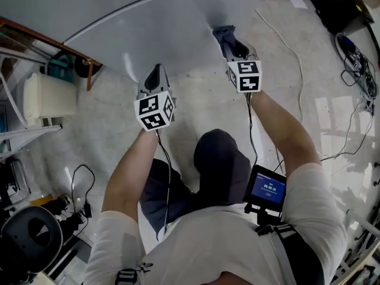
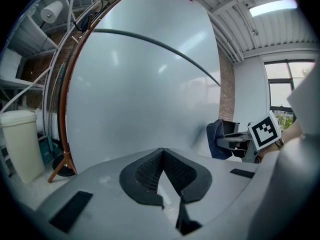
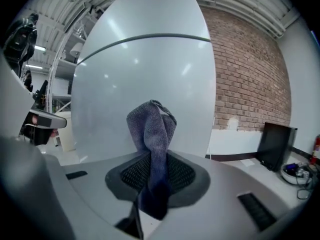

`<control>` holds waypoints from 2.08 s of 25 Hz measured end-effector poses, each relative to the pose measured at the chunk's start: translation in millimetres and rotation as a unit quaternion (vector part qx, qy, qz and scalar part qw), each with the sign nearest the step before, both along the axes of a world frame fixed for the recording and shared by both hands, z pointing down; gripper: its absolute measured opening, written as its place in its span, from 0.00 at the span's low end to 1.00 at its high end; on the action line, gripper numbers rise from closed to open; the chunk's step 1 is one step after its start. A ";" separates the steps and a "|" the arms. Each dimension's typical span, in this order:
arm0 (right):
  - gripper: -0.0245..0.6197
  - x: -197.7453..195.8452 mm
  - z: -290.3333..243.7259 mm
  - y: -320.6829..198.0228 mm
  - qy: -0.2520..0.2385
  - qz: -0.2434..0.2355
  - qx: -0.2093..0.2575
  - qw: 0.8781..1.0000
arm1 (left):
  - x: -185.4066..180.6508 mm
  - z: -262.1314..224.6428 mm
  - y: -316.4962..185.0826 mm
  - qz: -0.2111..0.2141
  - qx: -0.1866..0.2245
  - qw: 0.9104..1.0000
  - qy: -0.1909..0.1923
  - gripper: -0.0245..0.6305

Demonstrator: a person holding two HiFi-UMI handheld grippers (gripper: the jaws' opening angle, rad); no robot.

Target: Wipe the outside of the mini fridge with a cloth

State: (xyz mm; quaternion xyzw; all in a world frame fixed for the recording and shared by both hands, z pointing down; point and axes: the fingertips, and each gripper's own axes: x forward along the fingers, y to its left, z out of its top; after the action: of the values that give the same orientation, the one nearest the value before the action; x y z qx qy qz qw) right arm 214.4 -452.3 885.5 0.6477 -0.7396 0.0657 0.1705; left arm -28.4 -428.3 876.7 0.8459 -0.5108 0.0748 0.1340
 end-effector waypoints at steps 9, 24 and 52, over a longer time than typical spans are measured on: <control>0.17 -38.5 -146.4 29.9 -0.005 -0.016 -0.022 1.000 | 3.1 -148.7 10.0 0.031 -0.006 0.999 -0.001 0.04; 0.17 -52.1 -460.9 78.9 -0.029 -0.047 0.011 0.998 | -18.2 -439.7 59.6 0.020 0.010 0.999 0.023 0.04; 0.17 -93.1 -584.6 231.2 -0.056 -0.041 0.075 0.995 | -103.1 -560.9 197.1 0.020 0.092 0.994 0.060 0.04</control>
State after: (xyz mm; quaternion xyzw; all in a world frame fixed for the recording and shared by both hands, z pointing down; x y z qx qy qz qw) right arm 121.3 -221.1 300.9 0.6231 -0.7767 0.0393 0.0827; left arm -131.5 -231.2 315.7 0.8676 -0.4897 -0.0204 0.0841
